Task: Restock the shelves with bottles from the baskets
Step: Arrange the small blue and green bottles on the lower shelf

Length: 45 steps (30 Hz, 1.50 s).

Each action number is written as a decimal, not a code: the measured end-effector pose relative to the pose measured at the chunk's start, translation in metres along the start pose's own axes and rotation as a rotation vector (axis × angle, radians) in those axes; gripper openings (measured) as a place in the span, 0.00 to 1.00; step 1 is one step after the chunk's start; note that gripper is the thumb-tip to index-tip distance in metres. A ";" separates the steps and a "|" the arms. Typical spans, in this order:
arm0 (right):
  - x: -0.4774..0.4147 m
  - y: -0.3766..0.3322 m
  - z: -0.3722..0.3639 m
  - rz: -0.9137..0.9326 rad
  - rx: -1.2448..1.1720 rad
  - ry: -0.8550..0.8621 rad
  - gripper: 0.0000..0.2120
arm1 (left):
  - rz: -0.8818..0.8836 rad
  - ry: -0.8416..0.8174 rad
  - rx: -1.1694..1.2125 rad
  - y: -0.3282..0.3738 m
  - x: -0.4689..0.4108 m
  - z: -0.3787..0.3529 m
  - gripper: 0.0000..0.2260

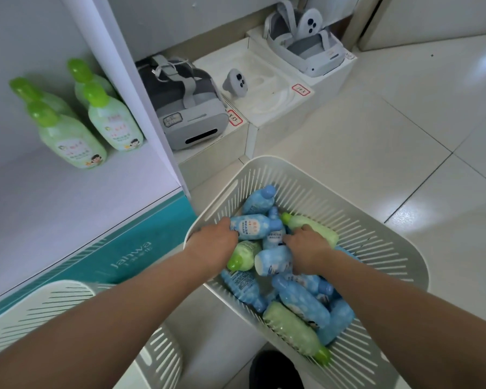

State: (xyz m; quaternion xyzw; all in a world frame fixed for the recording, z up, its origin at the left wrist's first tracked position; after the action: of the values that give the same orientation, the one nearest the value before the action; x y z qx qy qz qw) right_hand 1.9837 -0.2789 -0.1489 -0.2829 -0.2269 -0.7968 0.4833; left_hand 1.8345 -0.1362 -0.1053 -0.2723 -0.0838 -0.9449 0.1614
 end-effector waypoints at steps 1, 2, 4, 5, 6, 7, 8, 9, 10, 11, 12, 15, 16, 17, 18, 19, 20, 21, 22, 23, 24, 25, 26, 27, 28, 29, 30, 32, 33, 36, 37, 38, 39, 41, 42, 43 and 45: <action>0.000 0.001 0.000 0.002 -0.020 -0.004 0.30 | -0.001 0.022 -0.006 -0.001 0.004 0.003 0.16; 0.001 0.001 0.000 0.003 -0.066 -0.011 0.32 | -0.005 0.046 -0.005 0.000 0.007 0.007 0.16; 0.005 0.001 0.002 0.025 -0.169 -0.023 0.32 | -0.016 0.098 0.022 -0.002 0.012 0.012 0.15; 0.008 0.001 0.002 0.041 -0.201 -0.039 0.32 | -0.018 0.120 0.050 -0.003 0.015 0.014 0.14; 0.011 0.002 0.004 0.054 -0.222 -0.052 0.31 | -0.019 0.143 0.083 -0.004 0.018 0.018 0.12; 0.014 0.004 0.006 0.060 -0.244 -0.052 0.31 | -0.021 0.166 0.108 -0.004 0.021 0.021 0.10; 0.018 0.006 0.009 0.060 -0.283 -0.054 0.31 | -0.025 0.188 0.120 -0.005 0.024 0.026 0.10; 0.023 0.008 0.012 0.067 -0.343 -0.050 0.31 | -0.029 0.208 0.113 -0.006 0.028 0.030 0.11; 0.027 0.009 0.017 0.074 -0.413 -0.040 0.31 | -0.025 0.222 0.102 -0.007 0.032 0.036 0.12; 0.030 0.010 0.023 0.075 -0.481 -0.028 0.31 | -0.011 0.235 0.112 -0.008 0.036 0.040 0.13; 0.033 0.010 0.030 0.074 -0.528 -0.006 0.31 | 0.011 0.253 0.142 -0.010 0.041 0.046 0.13; 0.044 0.005 0.060 0.043 -0.496 0.121 0.20 | 0.077 0.314 0.274 -0.018 0.055 0.059 0.13; 0.048 0.001 0.071 0.050 -0.447 0.151 0.15 | 0.093 0.334 0.326 -0.022 0.060 0.062 0.12; 0.051 -0.004 0.080 0.069 -0.398 0.168 0.13 | 0.102 0.348 0.380 -0.026 0.065 0.065 0.11; 0.055 -0.009 0.088 0.088 -0.362 0.191 0.13 | 0.102 0.357 0.425 -0.030 0.071 0.066 0.10; 0.057 -0.014 0.096 0.101 -0.340 0.216 0.13 | 0.092 0.363 0.454 -0.034 0.078 0.067 0.09; 0.059 -0.017 0.101 0.107 -0.337 0.227 0.11 | 0.082 0.365 0.472 -0.038 0.085 0.068 0.08; 0.061 -0.019 0.105 0.104 -0.350 0.219 0.10 | 0.075 0.364 0.482 -0.040 0.092 0.068 0.08; 0.063 -0.021 0.108 0.097 -0.365 0.197 0.11 | 0.074 0.363 0.488 -0.042 0.099 0.069 0.09; 0.064 -0.022 0.110 0.087 -0.370 0.159 0.14 | 0.077 0.364 0.490 -0.045 0.105 0.069 0.09; 0.065 -0.023 0.108 0.082 -0.355 0.112 0.16 | 0.077 0.366 0.488 -0.046 0.110 0.069 0.10; 0.065 -0.023 0.105 0.083 -0.317 0.064 0.17 | 0.077 0.362 0.482 -0.048 0.114 0.068 0.11; 0.065 -0.024 0.099 0.097 -0.269 0.028 0.18 | 0.073 0.356 0.479 -0.049 0.117 0.066 0.12; 0.064 -0.025 0.092 0.110 -0.221 -0.006 0.17 | 0.067 0.348 0.479 -0.049 0.119 0.064 0.12; 0.064 -0.028 0.083 0.130 -0.178 -0.031 0.17 | 0.054 0.343 0.479 -0.048 0.119 0.061 0.12; 0.062 -0.032 0.074 0.153 -0.136 -0.050 0.17 | 0.038 0.339 0.477 -0.047 0.118 0.058 0.13; 0.059 -0.037 0.063 0.180 -0.095 -0.061 0.17 | 0.021 0.334 0.474 -0.045 0.116 0.055 0.13; 0.051 -0.050 0.045 0.238 -0.003 -0.062 0.19 | -0.007 0.321 0.453 -0.041 0.111 0.049 0.14; 0.046 -0.056 0.036 0.262 0.048 -0.044 0.19 | -0.017 0.317 0.435 -0.041 0.108 0.046 0.15; 0.033 -0.073 0.014 0.310 0.153 -0.053 0.20 | -0.030 0.310 0.430 -0.045 0.101 0.039 0.15; 0.029 -0.078 0.008 0.320 0.205 -0.086 0.21 | -0.039 0.307 0.443 -0.046 0.098 0.037 0.15; 0.025 -0.083 0.004 0.323 0.263 -0.114 0.21 | -0.052 0.305 0.452 -0.047 0.096 0.036 0.14; 0.022 -0.087 0.001 0.325 0.318 -0.127 0.21 | -0.066 0.301 0.456 -0.046 0.094 0.034 0.14; 0.017 -0.093 -0.005 0.336 0.387 -0.079 0.20 | -0.086 0.289 0.447 -0.045 0.092 0.031 0.15; 0.016 -0.095 -0.008 0.347 0.404 -0.037 0.19 | -0.086 0.279 0.440 -0.045 0.091 0.030 0.15; 0.015 -0.096 -0.011 0.359 0.412 0.000 0.17 | -0.082 0.270 0.438 -0.044 0.091 0.029 0.14; 0.016 -0.096 -0.014 0.365 0.410 0.061 0.15 | -0.078 0.262 0.442 -0.045 0.092 0.027 0.14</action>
State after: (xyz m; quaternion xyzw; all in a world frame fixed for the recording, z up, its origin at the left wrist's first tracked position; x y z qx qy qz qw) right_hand 1.8881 -0.2571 -0.1573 -0.1911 -0.3139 -0.6421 0.6728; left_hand 1.7590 -0.1116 -0.0358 -0.1024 -0.2772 -0.9363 0.1897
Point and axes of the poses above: each hand's wrist, its own x-axis away from the middle knuckle, its own z-axis out of the back of the hand, y = z × x, the point moved 1 cm from there along -x, towards the middle knuckle, and after that the axes turned 2 degrees about -z, right-handed, at the moved point
